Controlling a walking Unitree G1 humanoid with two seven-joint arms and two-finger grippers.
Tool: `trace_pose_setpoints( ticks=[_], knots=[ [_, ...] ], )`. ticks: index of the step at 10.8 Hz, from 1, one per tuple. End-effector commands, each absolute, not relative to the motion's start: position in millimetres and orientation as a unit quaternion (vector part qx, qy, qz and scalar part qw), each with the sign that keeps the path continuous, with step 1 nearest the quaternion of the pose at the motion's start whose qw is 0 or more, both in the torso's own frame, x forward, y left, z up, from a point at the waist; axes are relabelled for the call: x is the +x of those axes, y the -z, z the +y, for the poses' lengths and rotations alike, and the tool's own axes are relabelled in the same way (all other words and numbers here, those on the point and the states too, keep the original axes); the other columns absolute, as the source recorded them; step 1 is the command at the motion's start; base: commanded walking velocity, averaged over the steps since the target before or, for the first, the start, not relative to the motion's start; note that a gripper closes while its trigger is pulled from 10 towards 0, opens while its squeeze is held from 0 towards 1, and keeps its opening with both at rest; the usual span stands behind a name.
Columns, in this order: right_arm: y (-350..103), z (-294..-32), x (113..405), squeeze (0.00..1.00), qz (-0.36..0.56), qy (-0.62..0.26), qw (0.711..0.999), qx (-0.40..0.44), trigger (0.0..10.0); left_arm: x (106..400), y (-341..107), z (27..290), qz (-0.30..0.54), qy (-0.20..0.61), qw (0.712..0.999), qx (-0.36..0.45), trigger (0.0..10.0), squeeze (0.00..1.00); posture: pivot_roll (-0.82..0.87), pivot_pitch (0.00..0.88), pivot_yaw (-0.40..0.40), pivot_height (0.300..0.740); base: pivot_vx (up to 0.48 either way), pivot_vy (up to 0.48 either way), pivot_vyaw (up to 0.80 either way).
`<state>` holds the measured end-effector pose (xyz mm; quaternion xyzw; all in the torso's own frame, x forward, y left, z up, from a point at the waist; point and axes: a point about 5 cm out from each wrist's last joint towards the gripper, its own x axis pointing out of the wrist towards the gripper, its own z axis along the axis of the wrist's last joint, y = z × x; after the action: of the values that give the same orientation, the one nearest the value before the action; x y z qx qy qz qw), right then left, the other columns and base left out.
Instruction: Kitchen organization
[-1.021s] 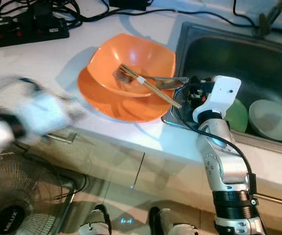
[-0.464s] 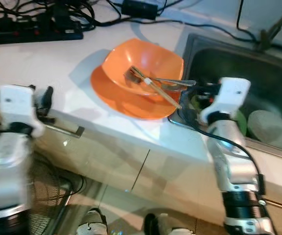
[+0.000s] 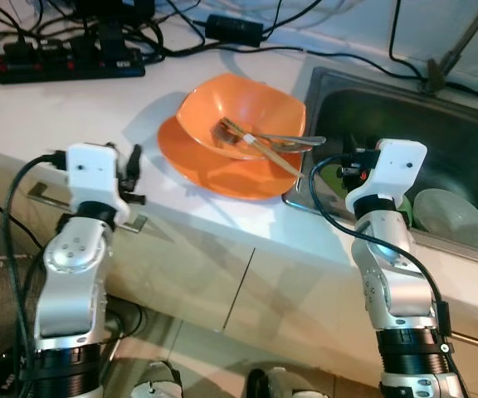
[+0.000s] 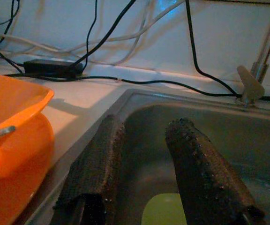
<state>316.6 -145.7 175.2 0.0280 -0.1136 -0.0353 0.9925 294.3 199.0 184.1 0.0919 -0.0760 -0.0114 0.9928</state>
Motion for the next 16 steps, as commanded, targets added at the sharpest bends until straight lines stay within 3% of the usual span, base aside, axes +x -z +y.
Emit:
trace_pose_setpoints(
  ticks=[1,7,16],
  knots=[
    [-165.9,-149.1,314.2,0.0,-0.1,0.046,0.994,0.026,10.0,294.3,-179.4,194.5,-0.068,0.015,0.993,0.096,10.0,0.0,0.02,0.088,-0.08,0.74,0.0,0.0,0.0],
    [-148.9,-141.9,311.0,0.0,-0.073,0.032,0.996,0.033,10.0,298.2,-175.4,184.7,-0.07,0.013,0.992,0.102,10.0,0.0,0.01,0.1,-0.094,0.74,0.0,-0.131,0.0],
    [-137.0,-124.9,316.6,0.0,-0.067,0.032,0.995,0.063,10.0,313.1,-187.9,176.3,-0.091,0.036,0.986,0.136,10.0,0.0,0.05,0.064,-0.033,0.74,0.0,0.0,0.0]
  ],
)
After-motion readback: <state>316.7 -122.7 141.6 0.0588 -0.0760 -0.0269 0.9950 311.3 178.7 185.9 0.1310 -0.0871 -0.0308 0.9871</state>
